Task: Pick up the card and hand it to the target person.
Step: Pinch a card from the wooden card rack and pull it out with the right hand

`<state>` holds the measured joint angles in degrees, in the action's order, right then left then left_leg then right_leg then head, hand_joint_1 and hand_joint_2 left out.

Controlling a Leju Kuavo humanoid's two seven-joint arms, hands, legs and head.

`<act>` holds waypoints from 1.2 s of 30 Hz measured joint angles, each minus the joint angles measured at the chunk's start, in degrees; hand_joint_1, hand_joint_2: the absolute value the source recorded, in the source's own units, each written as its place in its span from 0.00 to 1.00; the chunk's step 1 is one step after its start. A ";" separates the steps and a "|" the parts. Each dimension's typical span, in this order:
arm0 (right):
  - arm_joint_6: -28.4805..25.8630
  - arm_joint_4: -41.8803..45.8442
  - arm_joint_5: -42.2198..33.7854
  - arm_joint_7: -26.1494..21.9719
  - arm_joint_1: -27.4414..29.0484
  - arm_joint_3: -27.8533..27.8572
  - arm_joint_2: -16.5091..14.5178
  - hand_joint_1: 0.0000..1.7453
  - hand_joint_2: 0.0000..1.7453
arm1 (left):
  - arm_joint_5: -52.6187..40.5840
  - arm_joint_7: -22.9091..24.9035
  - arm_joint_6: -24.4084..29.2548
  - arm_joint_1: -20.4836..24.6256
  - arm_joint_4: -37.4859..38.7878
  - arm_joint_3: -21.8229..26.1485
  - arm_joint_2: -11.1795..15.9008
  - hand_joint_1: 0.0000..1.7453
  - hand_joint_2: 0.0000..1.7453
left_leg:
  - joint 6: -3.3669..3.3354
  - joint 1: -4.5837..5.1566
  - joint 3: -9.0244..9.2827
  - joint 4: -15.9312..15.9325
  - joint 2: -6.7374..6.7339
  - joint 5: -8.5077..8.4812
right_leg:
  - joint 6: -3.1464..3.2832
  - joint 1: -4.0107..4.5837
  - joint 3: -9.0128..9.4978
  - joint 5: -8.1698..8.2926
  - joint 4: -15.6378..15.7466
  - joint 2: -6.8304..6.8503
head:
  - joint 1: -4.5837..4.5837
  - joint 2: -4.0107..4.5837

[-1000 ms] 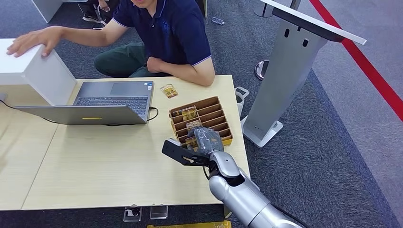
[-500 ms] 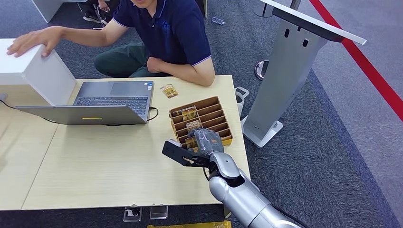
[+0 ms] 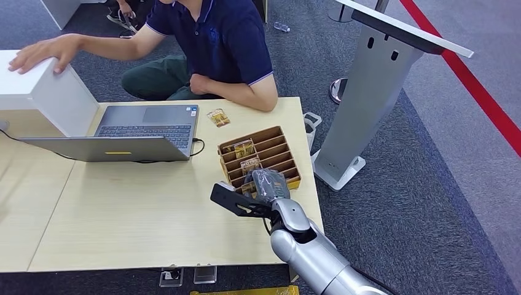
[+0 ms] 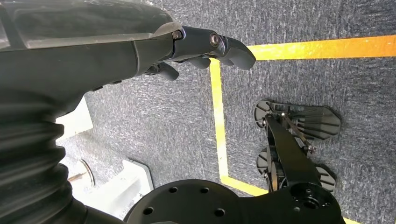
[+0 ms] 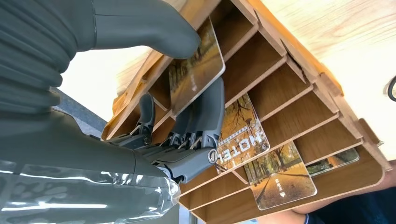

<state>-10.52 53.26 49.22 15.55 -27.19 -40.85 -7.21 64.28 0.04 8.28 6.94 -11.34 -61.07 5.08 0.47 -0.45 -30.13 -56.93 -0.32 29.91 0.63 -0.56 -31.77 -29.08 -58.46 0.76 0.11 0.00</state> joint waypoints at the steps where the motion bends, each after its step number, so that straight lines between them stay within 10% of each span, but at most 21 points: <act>1: 0.02 0.02 -0.03 0.01 0.00 0.00 0.03 0.56 1.00 | 0.00 0.00 -0.01 0.00 0.00 0.00 0.00 0.00 1.00 | 0.00 0.00 0.00 0.00 0.00 0.00 | 0.00 0.00 0.00 0.00 0.00 0.00 | -0.01 0.00; 17: -0.34 0.22 -0.34 -0.20 0.18 -0.13 0.24 0.90 1.00 | 0.00 -0.01 0.10 0.01 0.00 -0.01 0.01 0.00 1.00 | 0.00 0.00 0.00 0.00 0.00 0.00 | 0.00 0.00 0.00 0.00 0.00 0.00 | 0.01 0.00; 36: -1.10 0.91 -0.39 -1.97 -0.95 -0.24 0.28 0.87 1.00 | -0.22 -0.24 0.61 0.03 0.00 -0.13 0.01 0.00 1.00 | 0.00 0.00 0.00 0.00 0.00 0.00 | 0.00 0.00 0.01 0.00 -0.01 0.00 | 0.01 0.00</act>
<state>-11.62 54.17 48.82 13.58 -28.14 -41.09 -6.93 64.06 -0.20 8.90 6.96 -11.34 -61.19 5.09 0.48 -0.45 -30.13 -56.93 -0.32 29.90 0.63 -0.56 -31.76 -29.07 -58.47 0.76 0.12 0.00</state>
